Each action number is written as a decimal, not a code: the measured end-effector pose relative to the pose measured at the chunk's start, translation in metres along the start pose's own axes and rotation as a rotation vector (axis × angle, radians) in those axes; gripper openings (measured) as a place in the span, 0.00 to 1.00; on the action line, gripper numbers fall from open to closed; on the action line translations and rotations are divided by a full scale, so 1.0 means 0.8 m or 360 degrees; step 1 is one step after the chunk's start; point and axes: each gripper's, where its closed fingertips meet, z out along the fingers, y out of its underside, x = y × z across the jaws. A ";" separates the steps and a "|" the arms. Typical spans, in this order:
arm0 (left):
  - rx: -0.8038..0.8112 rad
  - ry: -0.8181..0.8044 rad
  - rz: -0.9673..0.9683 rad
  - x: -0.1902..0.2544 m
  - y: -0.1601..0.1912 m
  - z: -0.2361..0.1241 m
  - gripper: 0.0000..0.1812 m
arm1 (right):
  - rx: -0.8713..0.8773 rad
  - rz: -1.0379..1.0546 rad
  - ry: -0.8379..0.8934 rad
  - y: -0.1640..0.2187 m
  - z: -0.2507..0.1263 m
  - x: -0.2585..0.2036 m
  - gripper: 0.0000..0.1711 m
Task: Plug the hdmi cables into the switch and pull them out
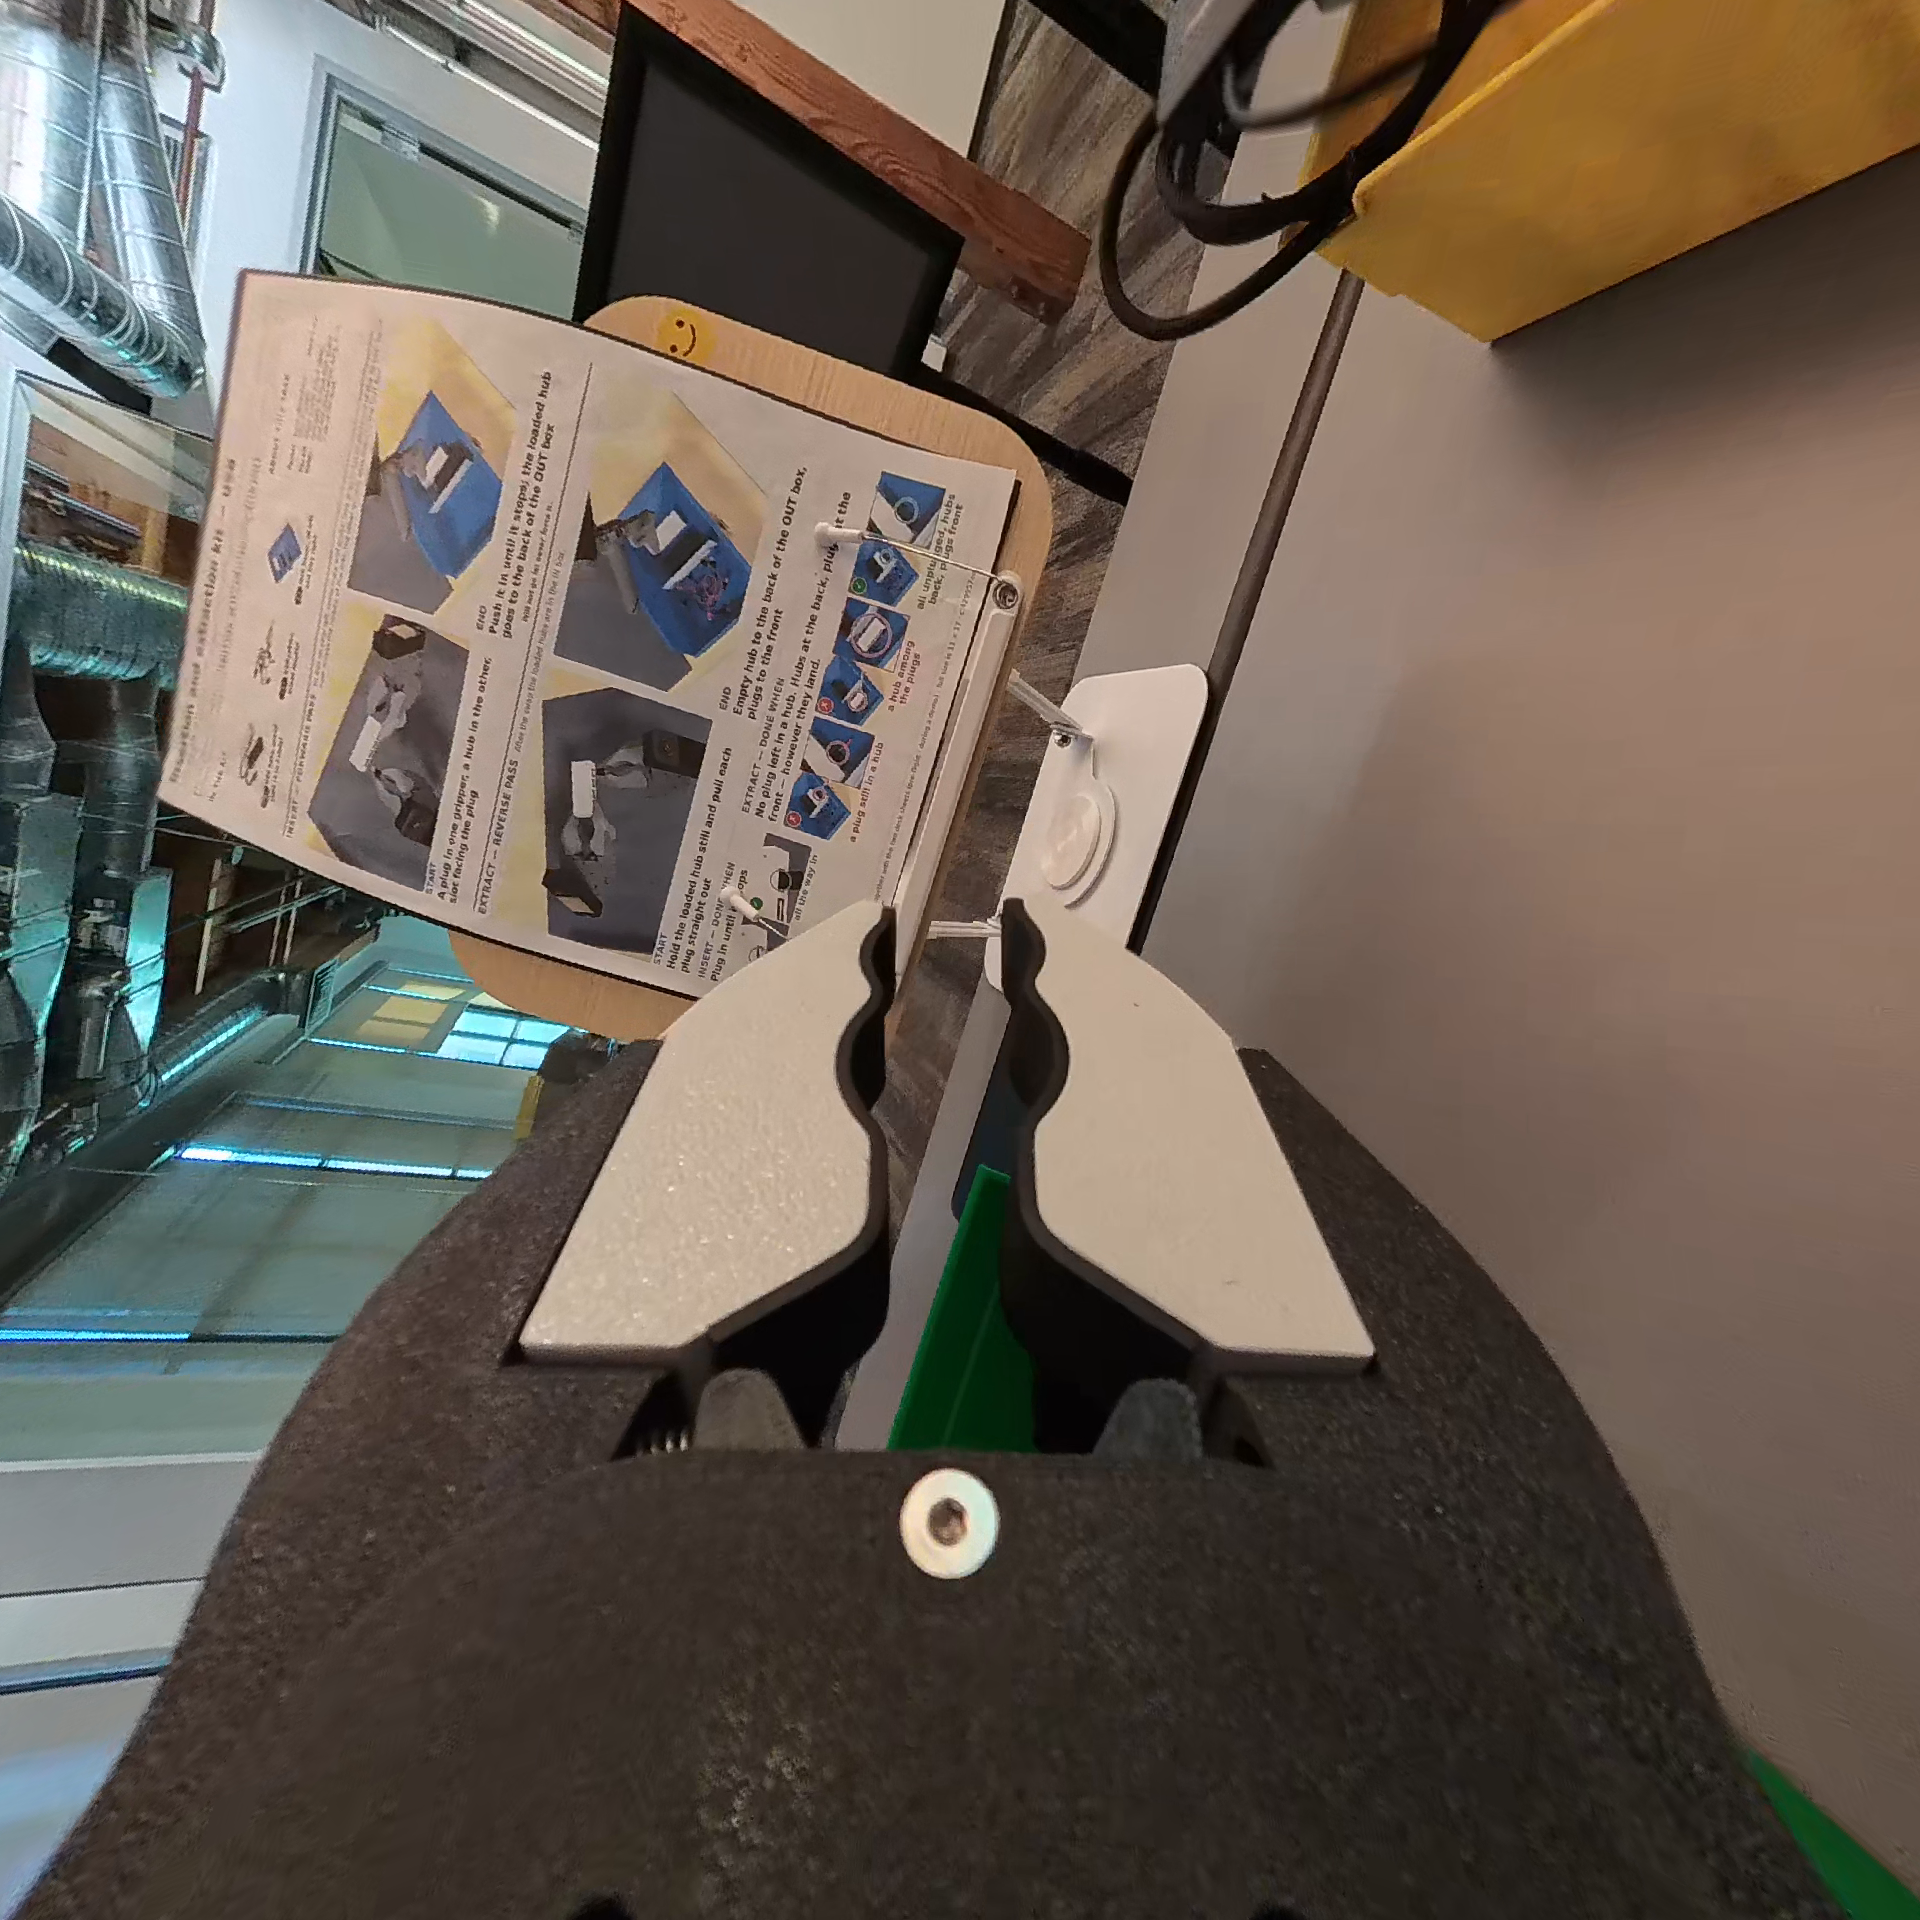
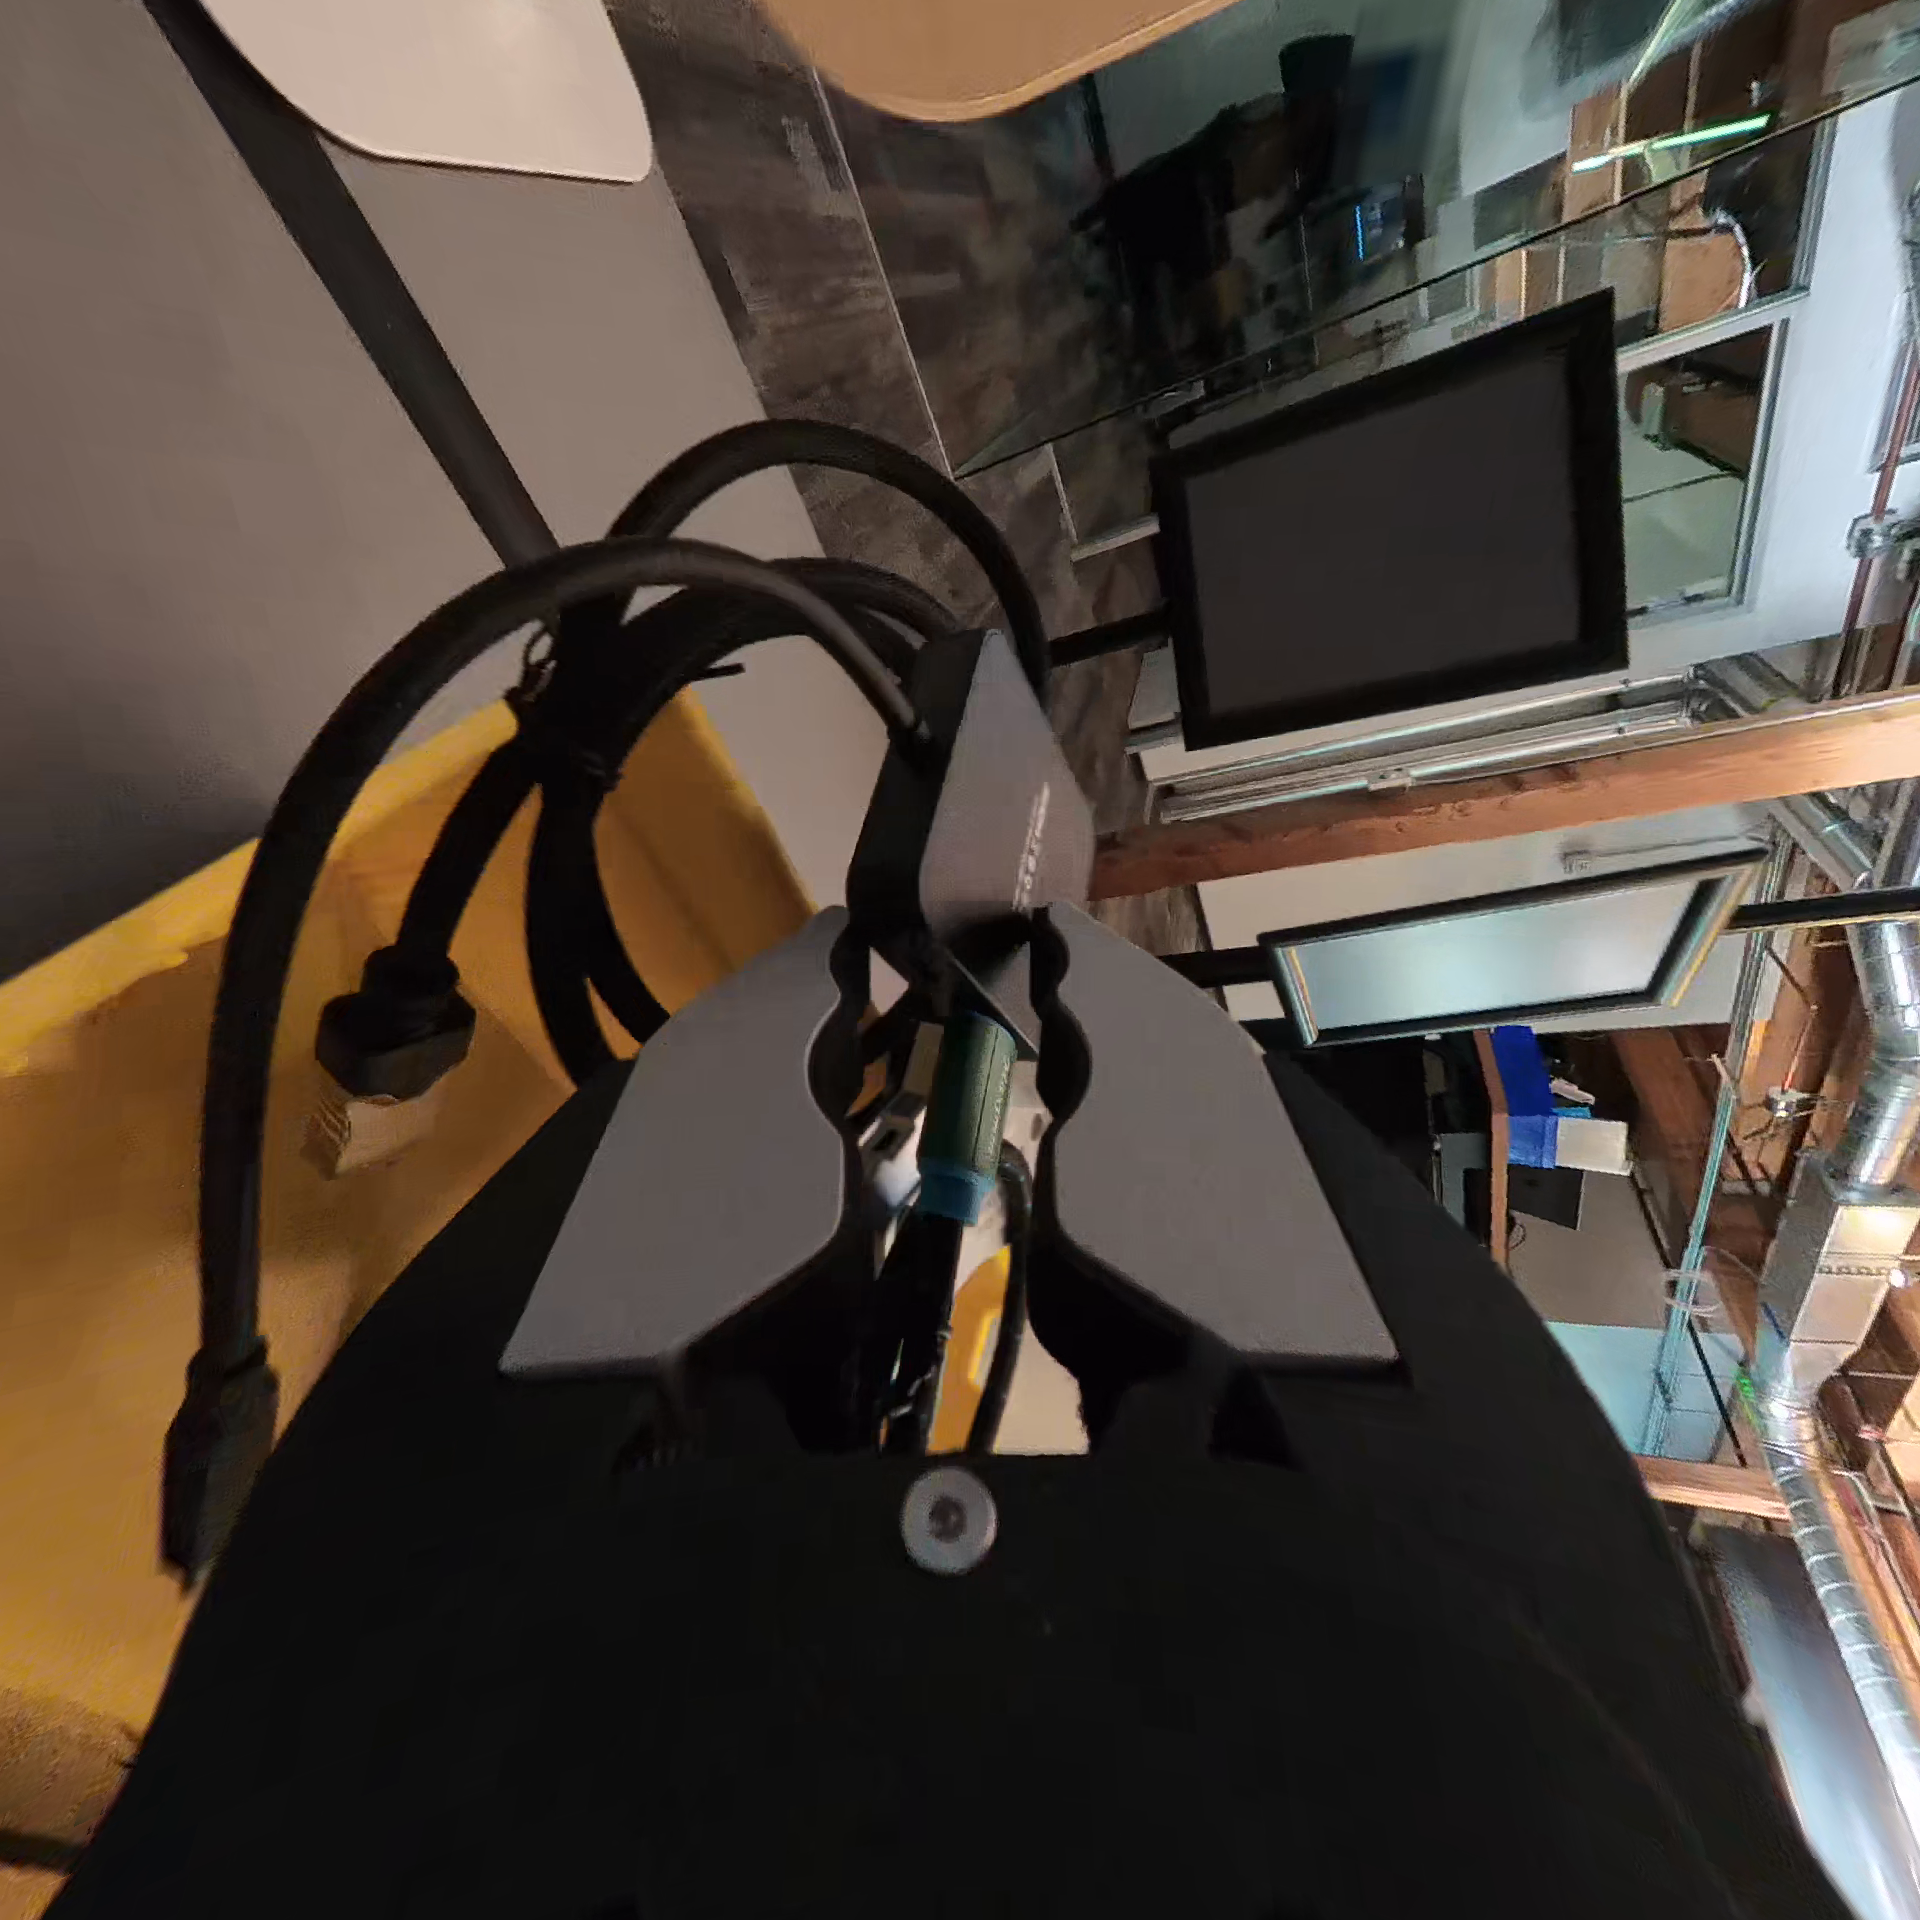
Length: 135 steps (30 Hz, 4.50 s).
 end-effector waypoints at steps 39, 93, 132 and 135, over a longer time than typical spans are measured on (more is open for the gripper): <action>-0.0233 -0.0139 -0.0291 -0.043 0.058 -0.003 0.08 | 0.0016 0.0621 -0.0662 0.020 -0.075 -0.008 0.04; -0.0380 -0.0151 -0.0556 -0.082 0.110 -0.059 0.04 | -0.0288 0.0713 -0.0998 0.066 -0.115 -0.038 0.10; -0.0408 -0.0094 -0.0521 -0.067 0.107 -0.043 0.03 | -0.0347 0.0596 -0.1294 0.095 -0.139 -0.085 0.19; -0.0413 -0.0090 -0.0518 -0.066 0.107 -0.042 0.03 | -0.0334 0.0678 -0.1349 0.092 -0.140 -0.087 0.19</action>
